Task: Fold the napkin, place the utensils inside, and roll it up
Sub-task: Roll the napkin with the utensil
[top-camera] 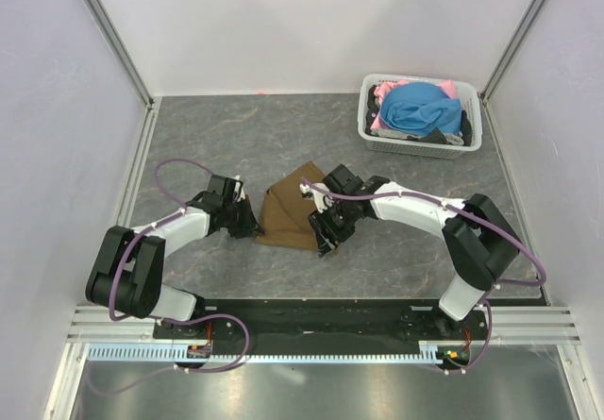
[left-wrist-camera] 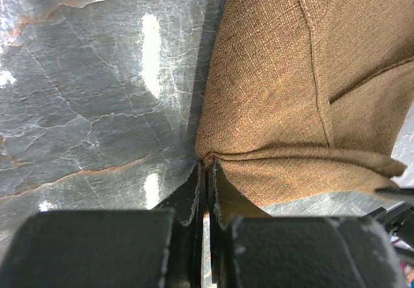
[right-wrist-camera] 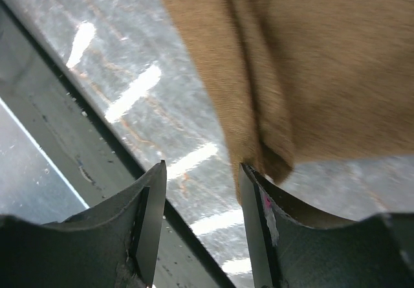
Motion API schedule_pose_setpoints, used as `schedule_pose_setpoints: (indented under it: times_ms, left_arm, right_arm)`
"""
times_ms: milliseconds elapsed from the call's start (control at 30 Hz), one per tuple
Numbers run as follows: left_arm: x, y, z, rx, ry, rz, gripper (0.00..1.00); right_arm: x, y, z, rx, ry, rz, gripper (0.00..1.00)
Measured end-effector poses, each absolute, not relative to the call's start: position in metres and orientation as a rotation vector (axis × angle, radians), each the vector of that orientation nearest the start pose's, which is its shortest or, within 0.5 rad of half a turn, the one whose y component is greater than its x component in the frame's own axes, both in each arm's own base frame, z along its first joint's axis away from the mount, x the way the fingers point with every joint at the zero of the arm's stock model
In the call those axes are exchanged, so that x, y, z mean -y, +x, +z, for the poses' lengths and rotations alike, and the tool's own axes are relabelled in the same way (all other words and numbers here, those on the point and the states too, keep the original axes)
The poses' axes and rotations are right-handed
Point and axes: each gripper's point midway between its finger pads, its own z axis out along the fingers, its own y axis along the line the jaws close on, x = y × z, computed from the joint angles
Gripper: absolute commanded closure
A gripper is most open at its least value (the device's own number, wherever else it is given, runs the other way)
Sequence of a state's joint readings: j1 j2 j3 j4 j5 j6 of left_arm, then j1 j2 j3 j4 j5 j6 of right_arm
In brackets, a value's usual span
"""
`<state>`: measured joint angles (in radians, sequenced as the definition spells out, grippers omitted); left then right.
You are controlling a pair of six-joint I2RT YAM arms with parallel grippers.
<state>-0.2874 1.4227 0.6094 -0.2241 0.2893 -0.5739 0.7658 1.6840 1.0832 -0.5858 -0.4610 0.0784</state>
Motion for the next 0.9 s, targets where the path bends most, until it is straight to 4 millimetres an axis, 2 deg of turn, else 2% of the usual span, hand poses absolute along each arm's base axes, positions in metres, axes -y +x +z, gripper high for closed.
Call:
schedule_pose_setpoints:
  times_ms: [133,333,500,600,700,767,900]
  left_arm:
    - [0.149,0.251,0.017,-2.691,-0.280,-0.664,0.98]
    - [0.151,0.255,0.021,-2.683,-0.275,-0.673,0.98]
    - [0.150,0.253,0.019,-2.696,-0.274,-0.666,0.98]
    - [0.149,0.251,0.016,-2.720,-0.276,-0.655,0.98]
    - [0.150,0.252,0.016,-2.730,-0.272,-0.654,0.98]
    - [0.150,0.252,0.015,-2.741,-0.272,-0.654,0.98]
    - [0.152,0.252,0.015,-2.751,-0.266,-0.662,0.98]
  right_arm:
    - [-0.283,0.193,0.052,-2.676,-1.048,0.835,0.43]
    - [-0.281,0.194,0.045,-2.713,-1.023,0.873,0.43]
    - [-0.282,0.197,0.049,-2.699,-1.035,0.864,0.42]
    - [-0.286,0.204,0.057,-2.647,-1.082,0.787,0.40]
    - [-0.297,0.210,0.071,-2.532,-1.168,0.673,0.38]
    - [-0.314,0.210,0.082,-2.409,-1.237,0.593,0.37]
    - [-0.338,0.215,0.087,-2.214,-1.290,0.452,0.36]
